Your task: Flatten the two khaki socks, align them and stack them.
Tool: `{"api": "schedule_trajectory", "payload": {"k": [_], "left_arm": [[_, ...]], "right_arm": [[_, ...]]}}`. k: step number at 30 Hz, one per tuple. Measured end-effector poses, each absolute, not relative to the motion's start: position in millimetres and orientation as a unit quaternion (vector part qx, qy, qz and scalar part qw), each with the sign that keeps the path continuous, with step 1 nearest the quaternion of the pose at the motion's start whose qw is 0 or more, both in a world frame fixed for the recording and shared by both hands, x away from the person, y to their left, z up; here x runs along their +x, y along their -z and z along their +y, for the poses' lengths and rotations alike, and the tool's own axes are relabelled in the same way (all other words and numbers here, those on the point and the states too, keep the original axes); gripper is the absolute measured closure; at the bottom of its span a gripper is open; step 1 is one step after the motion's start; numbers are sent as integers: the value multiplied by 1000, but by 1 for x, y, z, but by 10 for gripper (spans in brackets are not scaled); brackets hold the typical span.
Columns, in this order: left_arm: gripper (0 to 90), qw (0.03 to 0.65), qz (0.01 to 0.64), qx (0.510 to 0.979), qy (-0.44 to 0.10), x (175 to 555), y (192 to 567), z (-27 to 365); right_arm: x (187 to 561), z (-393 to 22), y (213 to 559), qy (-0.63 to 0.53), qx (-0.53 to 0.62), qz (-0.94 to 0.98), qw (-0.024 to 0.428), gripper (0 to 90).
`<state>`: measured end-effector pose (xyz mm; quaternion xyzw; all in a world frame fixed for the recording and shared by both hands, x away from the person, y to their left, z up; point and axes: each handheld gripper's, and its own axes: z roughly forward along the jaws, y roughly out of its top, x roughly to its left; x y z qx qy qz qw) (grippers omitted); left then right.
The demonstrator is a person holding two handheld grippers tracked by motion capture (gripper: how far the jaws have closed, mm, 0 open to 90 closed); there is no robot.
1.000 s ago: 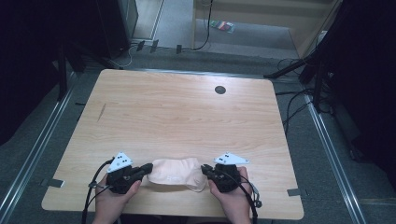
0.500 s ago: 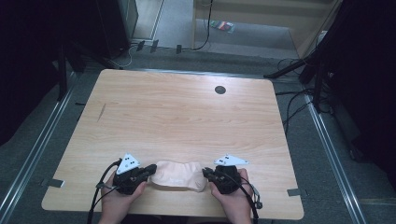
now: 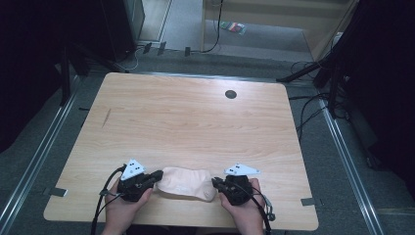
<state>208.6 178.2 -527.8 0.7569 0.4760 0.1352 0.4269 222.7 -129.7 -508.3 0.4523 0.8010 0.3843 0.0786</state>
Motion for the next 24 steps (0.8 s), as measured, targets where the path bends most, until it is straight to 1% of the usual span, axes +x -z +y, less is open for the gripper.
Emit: {"api": "schedule_trajectory", "payload": {"k": [1, 2, 3, 4, 5, 6, 7, 8, 9, 10, 11, 13, 15, 17, 18, 21, 23, 24], "left_arm": [[875, 420, 477, 760, -132, 209, 529, 177], [848, 417, 475, 764, -129, 210, 531, 177], [787, 418, 471, 766, -131, 209, 532, 176], [712, 421, 473, 761, -142, 208, 532, 177], [625, 426, 476, 754, -151, 207, 531, 178], [558, 436, 481, 745, -157, 206, 529, 180], [510, 446, 482, 735, -170, 205, 526, 182], [488, 456, 485, 725, -179, 203, 522, 186], [516, 472, 484, 714, -182, 202, 519, 189], [565, 487, 477, 709, -178, 201, 516, 192], [652, 494, 470, 711, -170, 201, 515, 192], [737, 485, 458, 730, -149, 203, 519, 186], [781, 469, 456, 745, -131, 205, 528, 179], [779, 447, 459, 758, -120, 207, 537, 173], [765, 437, 456, 766, -117, 208, 540, 170], [728, 404, 445, 787, -143, 205, 546, 166], [694, 399, 441, 791, -144, 206, 549, 166], [684, 398, 440, 792, -145, 206, 549, 167]], "right_arm": [[223, -129, 510, -382, 454, 801, 76, 862], [223, -129, 511, -382, 456, 800, 74, 845], [224, -129, 512, -383, 459, 798, 72, 766], [224, -129, 513, -381, 463, 797, 75, 639], [225, -128, 513, -380, 466, 795, 83, 571], [224, -129, 513, -379, 470, 792, 92, 559], [224, -131, 512, -385, 475, 785, 99, 556], [223, -133, 509, -396, 477, 777, 109, 563], [221, -135, 506, -409, 479, 767, 119, 601], [219, -137, 502, -427, 474, 761, 121, 640], [217, -138, 500, -443, 469, 755, 120, 687], [213, -133, 500, -452, 460, 755, 122, 765], [213, -123, 506, -440, 447, 770, 115, 812], [215, -115, 516, -423, 444, 783, 106, 849], [217, -112, 521, -415, 443, 788, 101, 863], [221, -107, 534, -386, 441, 805, 89, 890], [223, -108, 542, -372, 444, 810, 93, 900], [224, -110, 543, -379, 449, 805, 86, 900]]}}
